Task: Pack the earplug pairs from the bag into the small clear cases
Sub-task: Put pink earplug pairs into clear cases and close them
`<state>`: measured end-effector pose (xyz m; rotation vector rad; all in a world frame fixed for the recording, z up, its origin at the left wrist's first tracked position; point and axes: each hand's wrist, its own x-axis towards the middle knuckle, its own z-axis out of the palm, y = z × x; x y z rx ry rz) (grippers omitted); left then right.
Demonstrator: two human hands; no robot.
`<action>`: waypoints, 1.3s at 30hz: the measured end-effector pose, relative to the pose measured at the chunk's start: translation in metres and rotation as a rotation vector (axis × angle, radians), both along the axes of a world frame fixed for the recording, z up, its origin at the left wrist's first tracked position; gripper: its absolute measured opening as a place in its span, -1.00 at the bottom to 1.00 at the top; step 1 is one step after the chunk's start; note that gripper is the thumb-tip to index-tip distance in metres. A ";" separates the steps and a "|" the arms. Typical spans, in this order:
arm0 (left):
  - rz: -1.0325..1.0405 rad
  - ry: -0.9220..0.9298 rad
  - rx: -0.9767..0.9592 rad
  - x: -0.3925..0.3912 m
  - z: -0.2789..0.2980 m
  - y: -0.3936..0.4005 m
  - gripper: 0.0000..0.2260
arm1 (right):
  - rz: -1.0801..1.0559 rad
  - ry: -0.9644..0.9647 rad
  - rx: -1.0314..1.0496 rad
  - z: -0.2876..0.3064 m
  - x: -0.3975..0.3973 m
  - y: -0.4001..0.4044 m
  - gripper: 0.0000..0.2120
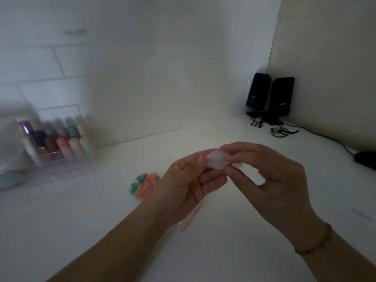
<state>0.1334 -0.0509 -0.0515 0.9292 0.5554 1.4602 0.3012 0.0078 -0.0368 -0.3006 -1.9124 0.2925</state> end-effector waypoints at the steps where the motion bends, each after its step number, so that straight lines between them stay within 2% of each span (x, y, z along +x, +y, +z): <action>1: 0.008 -0.002 -0.003 -0.001 -0.001 0.000 -0.64 | 0.003 0.003 -0.006 -0.001 0.001 0.001 -0.89; 4: 0.031 0.043 0.001 0.000 -0.002 0.002 -0.59 | -0.026 -0.007 0.034 -0.001 0.004 0.005 -0.96; 10: 0.105 0.060 -0.016 0.003 -0.007 0.004 -0.49 | -0.057 -0.025 0.130 -0.001 -0.001 0.007 -0.97; 16: 0.164 0.082 -0.008 0.004 -0.006 0.002 -0.47 | -0.039 -0.081 0.133 0.000 0.000 0.007 -0.96; 19: 0.222 0.092 0.013 0.005 -0.004 0.003 -0.46 | -0.045 -0.167 0.176 0.001 -0.003 0.007 -0.77; 21: 0.196 0.073 0.019 0.007 -0.003 0.003 -0.44 | -0.063 -0.136 0.217 0.001 -0.005 0.008 -0.78; 24: -0.005 -0.018 -0.047 0.009 0.001 -0.001 -0.48 | 0.043 0.008 0.023 -0.002 -0.004 0.006 -0.79; 26: -0.121 -0.062 -0.093 0.008 0.002 -0.002 -0.47 | 0.130 0.021 -0.112 -0.006 -0.004 0.003 -0.78; 28: -0.135 -0.061 -0.071 0.007 0.001 -0.003 -0.50 | 0.158 -0.004 -0.145 -0.009 -0.007 0.001 -0.77; 31: -0.033 -0.043 -0.028 0.006 0.000 -0.002 -0.50 | 0.085 -0.004 -0.054 -0.008 -0.007 0.000 -0.74; 34: 0.000 -0.014 -0.006 0.004 -0.001 -0.001 -0.44 | -0.003 0.026 0.046 -0.007 -0.007 0.001 -0.83; 39: 0.030 -0.017 0.006 0.006 -0.004 -0.001 -0.40 | -0.143 -0.065 0.194 -0.007 -0.009 0.002 -0.89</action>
